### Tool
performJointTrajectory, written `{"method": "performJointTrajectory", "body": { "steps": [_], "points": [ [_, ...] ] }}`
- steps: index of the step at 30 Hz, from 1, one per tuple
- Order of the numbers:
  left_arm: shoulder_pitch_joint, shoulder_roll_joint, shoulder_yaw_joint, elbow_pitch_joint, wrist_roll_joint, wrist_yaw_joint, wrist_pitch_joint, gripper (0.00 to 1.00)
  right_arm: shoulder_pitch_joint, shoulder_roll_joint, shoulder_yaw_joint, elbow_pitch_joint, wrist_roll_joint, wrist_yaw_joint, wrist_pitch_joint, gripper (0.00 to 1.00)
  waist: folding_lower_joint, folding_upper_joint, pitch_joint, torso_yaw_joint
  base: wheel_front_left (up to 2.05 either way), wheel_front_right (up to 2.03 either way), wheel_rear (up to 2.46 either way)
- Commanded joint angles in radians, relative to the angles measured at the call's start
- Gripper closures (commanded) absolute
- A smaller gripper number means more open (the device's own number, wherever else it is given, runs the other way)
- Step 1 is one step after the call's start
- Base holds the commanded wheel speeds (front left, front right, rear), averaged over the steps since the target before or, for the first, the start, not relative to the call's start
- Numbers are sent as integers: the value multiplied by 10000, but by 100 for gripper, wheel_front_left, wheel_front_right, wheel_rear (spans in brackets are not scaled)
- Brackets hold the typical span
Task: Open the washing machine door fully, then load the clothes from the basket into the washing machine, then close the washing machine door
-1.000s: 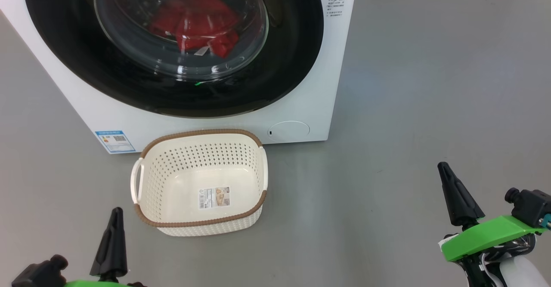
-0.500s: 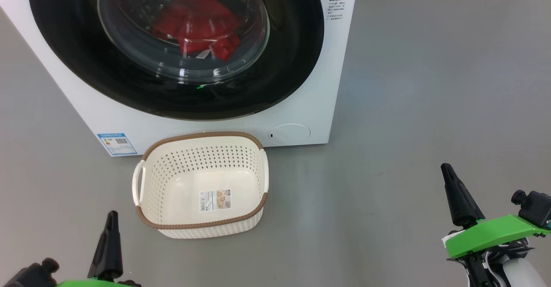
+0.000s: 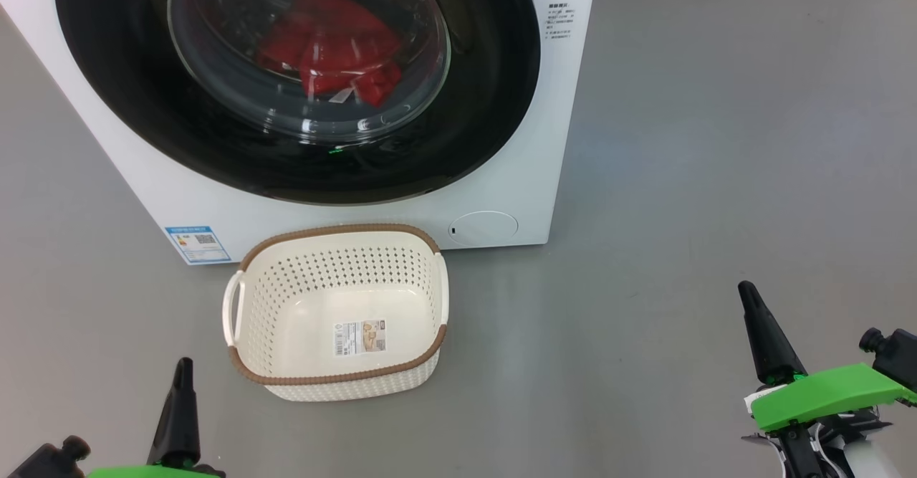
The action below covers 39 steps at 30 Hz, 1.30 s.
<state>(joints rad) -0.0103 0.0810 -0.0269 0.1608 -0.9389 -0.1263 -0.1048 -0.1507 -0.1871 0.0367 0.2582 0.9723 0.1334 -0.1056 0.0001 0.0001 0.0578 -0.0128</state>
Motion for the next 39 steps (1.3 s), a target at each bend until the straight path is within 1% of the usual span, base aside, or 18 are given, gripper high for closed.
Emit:
{"method": "performJointTrajectory", "body": {
  "steps": [1,39],
  "points": [
    [-453,104,257,-157,-305,-20,88,100,-77,-21,-42,-221,326,-12,62,100,-1,-1,-14,4,0,0,0],
    [-738,-50,797,402,-3983,-34,1178,100,215,693,-774,-177,3792,-20,1183,100,-1,-1,-314,74,0,0,0]
  ]
}}
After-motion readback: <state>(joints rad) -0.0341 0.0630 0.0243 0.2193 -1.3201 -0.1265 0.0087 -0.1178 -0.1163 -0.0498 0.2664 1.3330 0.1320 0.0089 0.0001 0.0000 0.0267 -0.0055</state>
